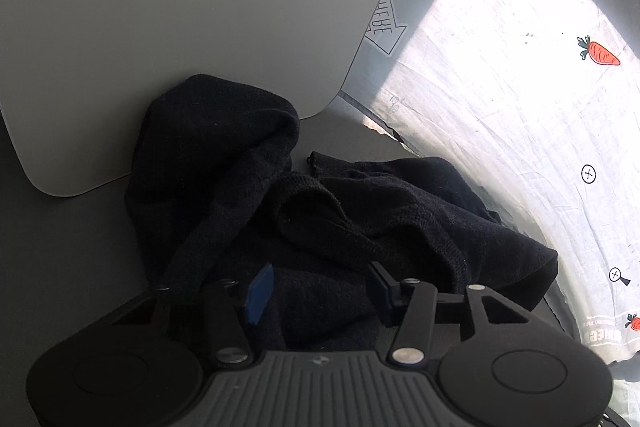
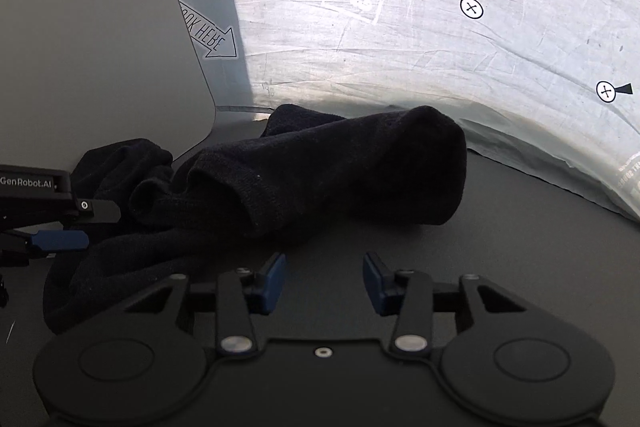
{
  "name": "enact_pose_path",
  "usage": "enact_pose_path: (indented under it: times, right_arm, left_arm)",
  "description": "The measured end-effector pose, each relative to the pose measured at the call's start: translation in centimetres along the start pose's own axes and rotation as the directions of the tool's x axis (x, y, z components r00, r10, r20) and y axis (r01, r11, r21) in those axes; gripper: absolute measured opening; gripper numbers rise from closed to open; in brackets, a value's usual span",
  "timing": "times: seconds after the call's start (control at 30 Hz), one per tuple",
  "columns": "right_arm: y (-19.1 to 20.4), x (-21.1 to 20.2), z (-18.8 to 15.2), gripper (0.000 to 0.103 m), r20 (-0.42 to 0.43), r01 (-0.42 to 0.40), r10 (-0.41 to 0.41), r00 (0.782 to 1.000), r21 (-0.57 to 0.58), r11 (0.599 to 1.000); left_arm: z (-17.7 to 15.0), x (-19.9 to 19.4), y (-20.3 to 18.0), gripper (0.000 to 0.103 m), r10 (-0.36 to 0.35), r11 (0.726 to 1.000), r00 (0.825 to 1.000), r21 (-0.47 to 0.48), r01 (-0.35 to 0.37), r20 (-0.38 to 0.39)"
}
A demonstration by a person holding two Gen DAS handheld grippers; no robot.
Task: Fold clothes
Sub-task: 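Close the left gripper on the sweater while the right gripper grasps it too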
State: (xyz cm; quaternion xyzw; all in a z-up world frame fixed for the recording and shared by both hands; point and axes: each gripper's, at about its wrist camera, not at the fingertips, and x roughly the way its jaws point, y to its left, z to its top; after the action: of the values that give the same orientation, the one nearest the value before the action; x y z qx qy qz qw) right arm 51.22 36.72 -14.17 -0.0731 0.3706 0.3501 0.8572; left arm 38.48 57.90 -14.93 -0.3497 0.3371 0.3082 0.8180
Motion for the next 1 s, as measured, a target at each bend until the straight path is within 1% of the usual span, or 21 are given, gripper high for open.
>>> enact_pose_path:
  times: [0.07,0.17,0.2,0.23,0.3,0.37,0.5,0.63,0.7,0.77,0.8,0.83,0.87,0.9,0.93,0.97,1.0]
  right_arm:
    - [0.7,1.5,0.8,0.042,-0.008,-0.004,0.004,1.000,0.006,1.000]
    - [1.4,3.2,1.6,0.042,-0.022,-0.022,0.023,1.000,0.027,0.999]
    - [1.6,3.6,1.7,0.042,-0.027,-0.029,0.030,0.999,0.035,0.999]
    - [1.8,4.0,1.8,0.042,-0.033,-0.032,0.033,0.999,0.034,0.999]
    - [2.5,4.8,1.9,0.042,-0.056,-0.011,0.013,0.998,0.023,1.000]
    - [2.9,5.5,2.0,0.043,-0.073,-0.001,0.003,0.997,0.022,1.000]
    - [3.5,6.2,1.9,0.044,-0.079,0.028,-0.025,0.997,0.036,0.999]
    - [3.3,6.9,2.3,0.044,-0.066,0.045,-0.040,0.997,0.080,0.996]
    - [3.3,6.9,2.6,0.045,-0.046,0.049,-0.046,0.998,0.079,0.996]
    - [3.7,7.3,2.9,0.048,-0.044,0.089,-0.087,0.995,0.044,0.995]
    - [4.0,7.7,2.9,0.049,-0.049,0.129,-0.128,0.991,0.010,0.992]
    - [4.2,8.1,2.9,0.051,-0.052,0.155,-0.156,0.986,-0.019,0.988]
    - [4.3,8.4,2.9,0.051,-0.055,0.175,-0.177,0.983,-0.045,0.984]
    - [4.4,8.7,2.9,0.051,-0.055,0.177,-0.180,0.982,-0.063,0.982]
    - [4.3,8.8,2.9,0.048,-0.052,0.173,-0.177,0.983,-0.071,0.982]
    - [4.1,8.8,2.9,0.040,-0.043,0.172,-0.176,0.984,-0.079,0.982]
    - [3.9,8.6,2.9,0.031,-0.029,0.174,-0.176,0.984,-0.082,0.981]
  left_arm:
    - [0.7,1.7,0.6,0.037,0.036,0.999,0.999,-0.007,-0.036,-0.018]
    - [1.3,3.8,1.3,0.036,0.119,0.993,0.992,-0.003,-0.119,-0.035]
    - [1.4,4.2,1.4,0.036,0.123,0.992,0.992,0.009,-0.123,-0.035]
    - [1.6,4.6,1.6,0.036,0.114,0.993,0.993,0.023,-0.113,-0.034]
    - [1.7,5.2,1.7,0.036,0.105,0.994,0.994,0.046,-0.103,-0.039]
    - [1.7,5.8,1.8,0.036,0.115,0.992,0.992,0.053,-0.112,-0.044]
    - [1.9,6.6,2.5,0.036,0.107,0.994,0.993,0.003,-0.107,-0.040]
    - [2.8,6.8,3.1,0.036,0.092,0.994,0.995,-0.047,-0.094,-0.040]
    - [3.4,7.2,3.1,0.039,0.090,0.995,0.995,-0.042,-0.092,-0.042]
    - [3.8,8.0,3.0,0.039,0.100,0.995,0.993,-0.021,-0.101,-0.057]
    - [3.9,8.9,2.8,0.039,0.111,0.994,0.991,-0.007,-0.112,-0.076]
    - [4.0,9.5,2.8,0.039,0.115,0.993,0.990,-0.002,-0.116,-0.086]
    - [4.0,10.0,2.7,0.039,0.116,0.993,0.989,-0.004,-0.116,-0.090]
    - [4.1,10.3,2.7,0.039,0.117,0.993,0.989,-0.005,-0.118,-0.094]
    - [4.2,10.4,2.7,0.039,0.118,0.993,0.988,-0.008,-0.120,-0.095]
    - [4.2,10.6,2.7,0.039,0.119,0.993,0.988,-0.015,-0.121,-0.095]
    - [4.2,10.6,2.7,0.036,0.117,0.993,0.989,-0.024,-0.120,-0.093]
